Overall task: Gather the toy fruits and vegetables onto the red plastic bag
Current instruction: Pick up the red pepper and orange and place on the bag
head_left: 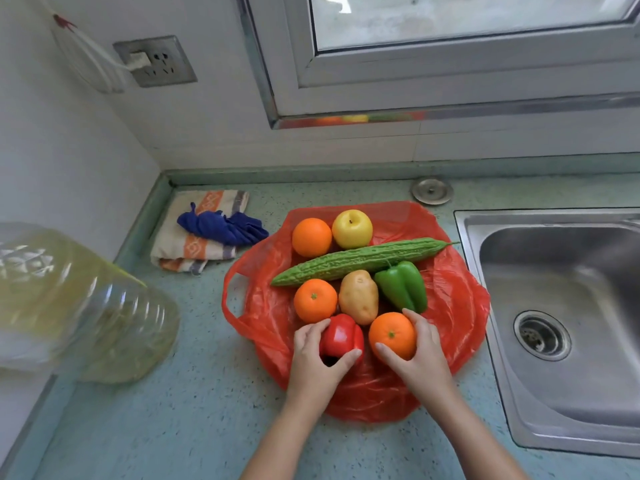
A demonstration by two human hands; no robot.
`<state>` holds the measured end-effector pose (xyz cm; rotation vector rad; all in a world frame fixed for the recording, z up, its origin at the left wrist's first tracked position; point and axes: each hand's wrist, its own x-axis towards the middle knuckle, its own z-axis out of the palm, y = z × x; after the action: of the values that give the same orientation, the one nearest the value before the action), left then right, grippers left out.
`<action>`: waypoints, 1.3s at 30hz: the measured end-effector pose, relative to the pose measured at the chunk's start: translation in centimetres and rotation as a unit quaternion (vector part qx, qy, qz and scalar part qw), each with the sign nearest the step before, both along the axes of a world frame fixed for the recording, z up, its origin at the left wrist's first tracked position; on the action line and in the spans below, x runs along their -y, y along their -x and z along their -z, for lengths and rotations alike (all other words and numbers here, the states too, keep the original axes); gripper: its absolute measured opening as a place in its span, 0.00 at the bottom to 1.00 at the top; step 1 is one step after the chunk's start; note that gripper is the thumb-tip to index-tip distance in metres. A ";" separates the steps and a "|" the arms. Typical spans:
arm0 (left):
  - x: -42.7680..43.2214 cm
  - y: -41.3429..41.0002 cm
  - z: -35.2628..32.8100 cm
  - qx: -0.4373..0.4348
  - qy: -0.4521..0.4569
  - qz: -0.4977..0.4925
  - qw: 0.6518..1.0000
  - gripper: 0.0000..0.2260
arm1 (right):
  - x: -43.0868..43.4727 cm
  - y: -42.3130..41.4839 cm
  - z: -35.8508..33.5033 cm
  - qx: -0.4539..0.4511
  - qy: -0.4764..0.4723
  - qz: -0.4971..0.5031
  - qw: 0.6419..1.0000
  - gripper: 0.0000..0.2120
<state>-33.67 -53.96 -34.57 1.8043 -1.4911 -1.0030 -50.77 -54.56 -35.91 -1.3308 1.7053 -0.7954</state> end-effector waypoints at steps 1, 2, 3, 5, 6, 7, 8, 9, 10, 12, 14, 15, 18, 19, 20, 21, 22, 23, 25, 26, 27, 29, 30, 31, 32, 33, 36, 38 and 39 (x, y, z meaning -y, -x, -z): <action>0.0 0.1 0.0 0.003 0.002 -0.004 1.000 0.28 | 0.1 -0.1 -0.1 -0.004 0.000 0.003 1.000 0.35; 0.1 0.2 0.1 0.007 0.005 -0.005 1.000 0.29 | 0.1 -0.2 -0.1 -0.008 0.001 0.010 1.000 0.36; 0.2 0.3 0.2 0.014 0.008 -0.005 1.000 0.29 | 0.1 -0.3 -0.2 -0.012 0.004 0.020 1.000 0.36; 0.3 0.3 0.2 0.031 0.014 0.002 0.999 0.30 | 0.1 -0.4 -0.4 -0.015 0.008 0.042 0.999 0.37; 0.3 0.3 0.3 0.039 0.015 0.007 0.999 0.31 | 0.1 -0.5 -0.4 -0.016 0.011 0.051 0.998 0.36; 0.3 0.3 0.3 0.047 0.016 0.012 0.999 0.31 | 0.0 -0.6 -0.4 -0.017 0.015 0.057 0.998 0.35; 0.3 0.3 0.5 0.053 0.017 0.016 0.998 0.32 | 0.0 -0.7 -0.3 -0.018 0.017 0.061 0.998 0.35; 0.2 0.2 0.6 0.061 0.018 0.020 0.998 0.32 | -0.1 -0.7 -0.3 -0.019 0.019 0.062 0.998 0.34; 0.1 0.2 0.7 0.070 0.021 0.024 0.997 0.32 | -0.1 -0.8 -0.3 -0.019 0.021 0.063 0.998 0.34; 0.0 0.2 0.8 0.093 0.030 0.039 0.994 0.32 | -0.1 -0.8 -0.2 -0.022 0.023 0.062 0.998 0.34; 0.0 0.3 0.9 0.113 0.044 0.056 0.991 0.33 | -0.1 -0.8 -0.2 -0.025 0.024 0.058 0.998 0.35; 0.0 0.3 0.9 0.118 0.050 0.062 0.990 0.33 | -0.1 -0.8 -0.2 -0.026 0.025 0.055 0.998 0.35; 0.0 0.4 0.9 0.124 0.057 0.067 0.988 0.33 | -0.2 -0.8 -0.2 -0.031 0.028 0.047 0.998 0.36; 0.0 0.3 1.0 0.127 0.060 0.066 0.988 0.33 | -0.3 -0.8 -0.2 -0.034 0.028 0.046 0.998 0.36; 0.0 0.2 1.1 0.128 0.064 0.063 0.988 0.33 | -0.3 -0.8 -0.2 -0.036 0.029 0.045 0.998 0.37; 0.0 0.2 1.1 0.127 0.067 0.062 0.988 0.33 | -0.4 -0.9 -0.3 -0.040 0.029 0.043 0.998 0.37; -0.1 0.1 1.1 0.126 0.068 0.062 0.988 0.34 | -0.5 -0.9 -0.3 -0.043 0.030 0.042 0.998 0.37; -0.1 0.1 1.1 0.128 0.066 0.067 0.987 0.34 | -0.5 -0.8 -0.4 -0.047 0.029 0.040 0.998 0.37; -0.3 0.1 1.1 0.142 0.064 0.076 0.985 0.35 | -0.6 -0.8 -0.5 -0.054 0.033 0.041 0.997 0.37; -0.3 0.2 1.1 0.148 0.066 0.078 0.984 0.37 | -0.6 -0.7 -0.5 -0.056 0.035 0.043 0.997 0.37; -0.4 0.2 1.0 0.153 0.067 0.080 0.983 0.38 | -0.7 -0.7 -0.7 -0.058 0.035 0.043 0.997 0.37; -0.7 0.2 1.0 0.161 0.068 0.083 0.981 0.39 | -0.8 -0.7 -0.7 -0.063 0.038 0.043 0.996 0.37; -0.8 0.2 1.1 0.165 0.069 0.084 0.980 0.39 | -0.8 -0.7 -0.7 -0.066 0.041 0.043 0.996 0.37; -0.9 0.1 1.1 0.167 0.069 0.085 0.980 0.39 | -0.9 -0.6 -0.8 -0.067 0.038 0.042 0.996 0.37; -1.0 0.1 1.2 0.171 0.072 0.086 0.979 0.38 | -0.9 -0.6 -0.7 -0.069 0.041 0.042 0.996 0.37; -1.1 0.1 1.2 0.175 0.075 0.088 0.978 0.38 | -1.0 -0.6 -0.8 -0.073 0.043 0.042 0.996 0.37; -1.3 0.1 1.2 0.183 0.076 0.099 0.975 0.37 | -1.2 -0.5 -1.0 -0.080 0.055 0.039 0.994 0.37; -1.3 0.1 1.2 0.192 0.078 0.099 0.973 0.37 | -1.3 -0.4 -1.1 -0.093 0.066 0.034 0.993 0.36; -1.4 0.1 1.2 0.196 0.078 0.099 0.972 0.37 | -1.4 -0.4 -1.3 -0.097 0.065 0.031 0.993 0.36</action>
<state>-33.82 -52.59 -35.72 1.8383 -1.9626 -0.6140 -50.39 -53.19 -34.63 -1.4900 1.8811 -0.8494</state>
